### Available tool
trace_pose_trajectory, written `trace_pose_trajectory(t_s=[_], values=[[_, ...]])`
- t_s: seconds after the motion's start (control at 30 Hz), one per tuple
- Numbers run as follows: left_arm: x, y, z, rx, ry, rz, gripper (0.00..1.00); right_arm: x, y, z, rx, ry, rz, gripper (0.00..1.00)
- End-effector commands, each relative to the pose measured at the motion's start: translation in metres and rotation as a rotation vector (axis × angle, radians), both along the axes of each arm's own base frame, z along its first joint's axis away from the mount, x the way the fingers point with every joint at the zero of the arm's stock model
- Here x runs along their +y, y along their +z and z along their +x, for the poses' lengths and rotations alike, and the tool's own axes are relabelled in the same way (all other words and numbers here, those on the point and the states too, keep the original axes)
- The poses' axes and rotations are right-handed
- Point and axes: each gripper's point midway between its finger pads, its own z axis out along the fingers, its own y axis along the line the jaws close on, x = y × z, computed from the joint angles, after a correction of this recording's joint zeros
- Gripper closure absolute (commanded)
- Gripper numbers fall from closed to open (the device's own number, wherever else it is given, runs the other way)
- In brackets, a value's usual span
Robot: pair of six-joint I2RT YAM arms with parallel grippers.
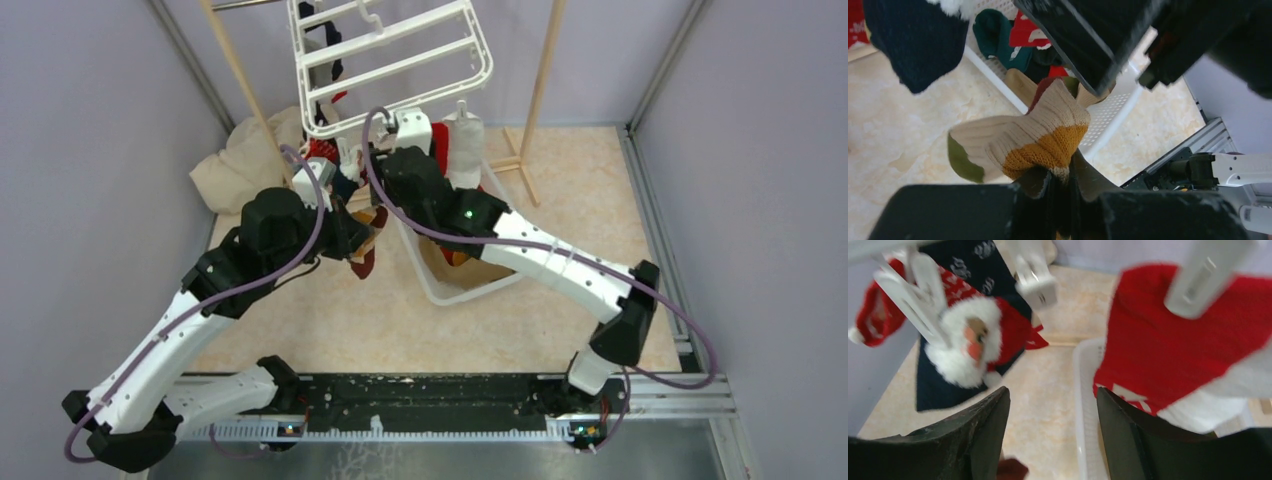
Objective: Remove the socks clipped to the hanger
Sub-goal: Place the sock in the bin.
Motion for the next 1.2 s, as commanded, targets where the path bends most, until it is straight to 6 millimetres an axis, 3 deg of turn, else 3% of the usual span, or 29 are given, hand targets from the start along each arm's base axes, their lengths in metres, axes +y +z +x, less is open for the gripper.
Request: trace_pose_trajectory(t_s=[0.0, 0.13, 0.37, 0.5, 0.63, 0.77, 0.93, 1.17], values=[[-0.013, 0.028, 0.0, -0.045, -0.064, -0.044, 0.85, -0.042, 0.039, -0.027, -0.014, -0.018, 0.195, 0.35], [-0.034, 0.039, 0.0, -0.044, -0.143, -0.085, 0.85, -0.081, 0.025, -0.042, 0.004, -0.075, 0.216, 0.35], [-0.072, 0.044, 0.014, -0.029, -0.247, -0.13, 0.85, -0.158, 0.034, -0.06, -0.036, -0.219, 0.26, 0.35], [-0.098, 0.044, 0.018, -0.02, -0.334, -0.172, 0.85, -0.185, 0.034, -0.065, -0.051, -0.273, 0.268, 0.35], [-0.121, 0.037, 0.02, -0.001, -0.409, -0.226, 0.84, -0.198, 0.027, -0.066, -0.049, -0.298, 0.264, 0.34], [-0.14, 0.015, 0.02, 0.052, -0.449, -0.228, 0.83, -0.203, 0.016, -0.065, -0.034, -0.308, 0.256, 0.34], [-0.153, -0.028, 0.016, 0.13, -0.456, -0.204, 0.81, -0.208, 0.006, -0.064, -0.02, -0.315, 0.247, 0.34], [-0.163, -0.095, 0.012, 0.23, -0.457, -0.15, 0.65, -0.209, -0.008, -0.061, 0.003, -0.314, 0.239, 0.34]])
